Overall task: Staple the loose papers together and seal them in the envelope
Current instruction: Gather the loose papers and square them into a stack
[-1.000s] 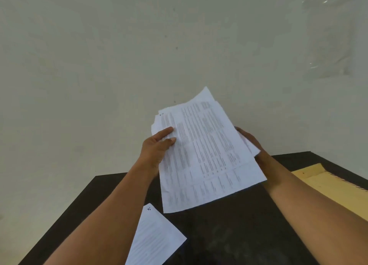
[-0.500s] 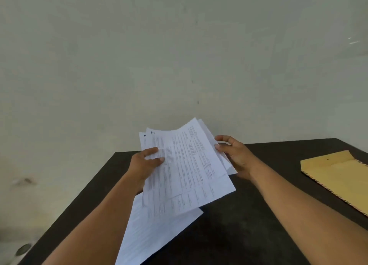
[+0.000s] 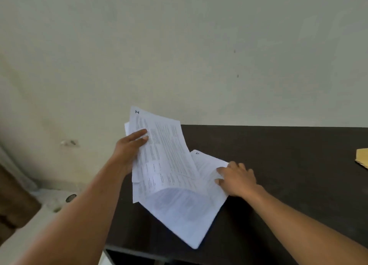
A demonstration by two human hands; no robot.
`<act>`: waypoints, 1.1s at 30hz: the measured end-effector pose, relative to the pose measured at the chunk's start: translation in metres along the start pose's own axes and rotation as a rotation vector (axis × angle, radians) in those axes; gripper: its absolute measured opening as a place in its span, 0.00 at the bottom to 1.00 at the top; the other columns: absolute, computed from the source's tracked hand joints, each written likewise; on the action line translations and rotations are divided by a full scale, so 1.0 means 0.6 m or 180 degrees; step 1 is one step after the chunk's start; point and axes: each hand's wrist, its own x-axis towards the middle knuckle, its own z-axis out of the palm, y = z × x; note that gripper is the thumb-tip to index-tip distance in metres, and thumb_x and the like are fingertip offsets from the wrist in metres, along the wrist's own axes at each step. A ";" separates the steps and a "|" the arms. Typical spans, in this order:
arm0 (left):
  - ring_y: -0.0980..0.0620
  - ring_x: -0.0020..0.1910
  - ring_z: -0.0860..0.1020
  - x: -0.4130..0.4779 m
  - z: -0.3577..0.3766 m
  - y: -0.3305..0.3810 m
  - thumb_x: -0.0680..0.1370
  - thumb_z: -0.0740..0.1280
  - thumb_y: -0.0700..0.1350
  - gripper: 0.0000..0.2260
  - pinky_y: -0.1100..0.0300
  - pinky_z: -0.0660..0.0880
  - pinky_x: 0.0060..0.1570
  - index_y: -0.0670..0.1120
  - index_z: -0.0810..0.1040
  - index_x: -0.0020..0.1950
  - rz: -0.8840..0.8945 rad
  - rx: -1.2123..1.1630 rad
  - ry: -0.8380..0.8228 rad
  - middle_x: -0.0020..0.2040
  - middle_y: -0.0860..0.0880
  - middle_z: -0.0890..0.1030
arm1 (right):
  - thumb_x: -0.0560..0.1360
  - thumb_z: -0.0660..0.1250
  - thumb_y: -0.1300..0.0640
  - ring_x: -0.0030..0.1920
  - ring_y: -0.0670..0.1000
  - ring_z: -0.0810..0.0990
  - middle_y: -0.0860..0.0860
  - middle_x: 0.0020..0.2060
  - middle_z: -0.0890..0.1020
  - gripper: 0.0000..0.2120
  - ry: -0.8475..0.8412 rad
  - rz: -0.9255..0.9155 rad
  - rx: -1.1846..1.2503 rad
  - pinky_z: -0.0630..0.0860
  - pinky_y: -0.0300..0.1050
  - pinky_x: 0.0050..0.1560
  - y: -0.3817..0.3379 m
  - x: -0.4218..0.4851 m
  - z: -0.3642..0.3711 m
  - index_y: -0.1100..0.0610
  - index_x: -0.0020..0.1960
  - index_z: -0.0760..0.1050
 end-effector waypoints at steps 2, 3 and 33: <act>0.43 0.48 0.86 -0.002 0.016 -0.006 0.77 0.72 0.39 0.12 0.46 0.82 0.50 0.46 0.83 0.60 -0.0099 -0.0075 -0.0135 0.53 0.42 0.85 | 0.79 0.58 0.38 0.71 0.59 0.64 0.53 0.74 0.65 0.26 0.0134 0.0253 -0.0011 0.65 0.59 0.68 0.045 0.008 -0.010 0.42 0.76 0.64; 0.43 0.48 0.86 -0.003 0.026 -0.009 0.77 0.72 0.39 0.12 0.47 0.83 0.49 0.46 0.83 0.60 -0.0135 -0.0121 -0.0208 0.54 0.42 0.85 | 0.78 0.60 0.37 0.71 0.59 0.64 0.53 0.73 0.65 0.27 0.0264 0.0420 -0.0064 0.66 0.59 0.68 0.065 0.008 -0.013 0.42 0.75 0.65; 0.47 0.60 0.78 -0.032 0.243 -0.011 0.77 0.73 0.43 0.12 0.51 0.77 0.60 0.55 0.83 0.58 0.0168 0.0864 -0.1022 0.66 0.50 0.76 | 0.77 0.69 0.65 0.53 0.54 0.84 0.52 0.57 0.82 0.19 0.1230 0.0429 0.5189 0.82 0.54 0.50 0.169 -0.012 -0.107 0.53 0.66 0.74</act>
